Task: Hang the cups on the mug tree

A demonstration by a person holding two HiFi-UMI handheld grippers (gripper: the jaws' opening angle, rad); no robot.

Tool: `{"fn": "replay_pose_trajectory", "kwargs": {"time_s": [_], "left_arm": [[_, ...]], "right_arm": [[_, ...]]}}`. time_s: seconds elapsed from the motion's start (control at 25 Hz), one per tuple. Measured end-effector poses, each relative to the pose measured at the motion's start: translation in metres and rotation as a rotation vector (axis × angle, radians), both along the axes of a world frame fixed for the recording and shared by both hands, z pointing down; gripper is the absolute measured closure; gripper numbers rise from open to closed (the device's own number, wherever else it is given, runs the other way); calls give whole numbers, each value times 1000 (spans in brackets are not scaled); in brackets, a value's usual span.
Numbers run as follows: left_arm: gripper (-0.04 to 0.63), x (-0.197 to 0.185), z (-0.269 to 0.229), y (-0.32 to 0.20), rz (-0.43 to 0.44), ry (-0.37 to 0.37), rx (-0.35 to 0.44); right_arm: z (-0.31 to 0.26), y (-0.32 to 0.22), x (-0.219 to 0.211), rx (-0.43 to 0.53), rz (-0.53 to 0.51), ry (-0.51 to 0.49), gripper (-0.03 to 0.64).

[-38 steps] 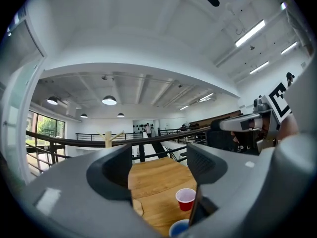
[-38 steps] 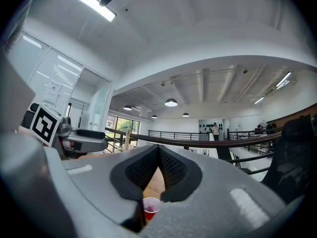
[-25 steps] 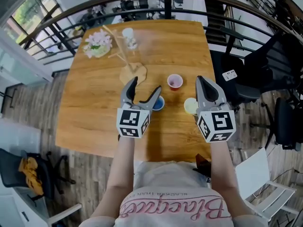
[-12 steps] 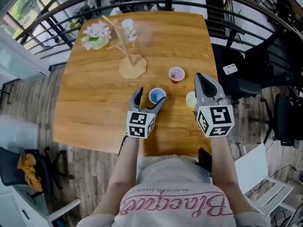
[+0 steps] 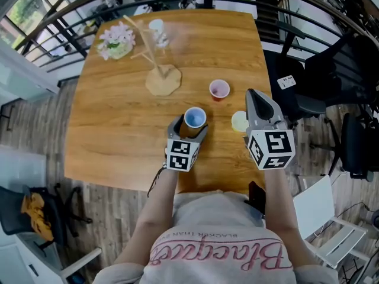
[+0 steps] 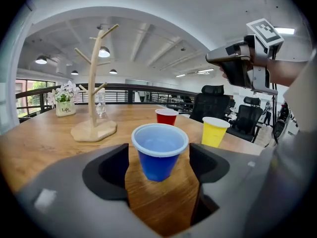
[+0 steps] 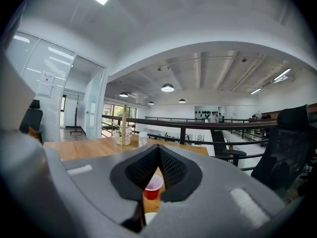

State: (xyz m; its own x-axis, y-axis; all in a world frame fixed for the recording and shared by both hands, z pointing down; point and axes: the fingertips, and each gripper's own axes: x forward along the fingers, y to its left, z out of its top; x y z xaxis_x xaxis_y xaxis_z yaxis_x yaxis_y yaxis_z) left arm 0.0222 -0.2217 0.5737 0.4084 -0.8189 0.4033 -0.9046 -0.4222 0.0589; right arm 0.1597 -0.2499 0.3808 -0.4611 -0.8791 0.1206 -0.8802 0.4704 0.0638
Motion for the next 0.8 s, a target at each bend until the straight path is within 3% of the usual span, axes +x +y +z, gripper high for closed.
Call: {"fn": "replay_pose_trajectory", "kwargs": {"time_s": [0.2,0.8], "left_arm": [[293,2,2,-4,-11,2,7],[287,-22,-41,-8,-42,25,91]], "right_arm": [[2,-1,6,-5,12,11,615],[-1,1,1,-15,12,-21,615]]}}
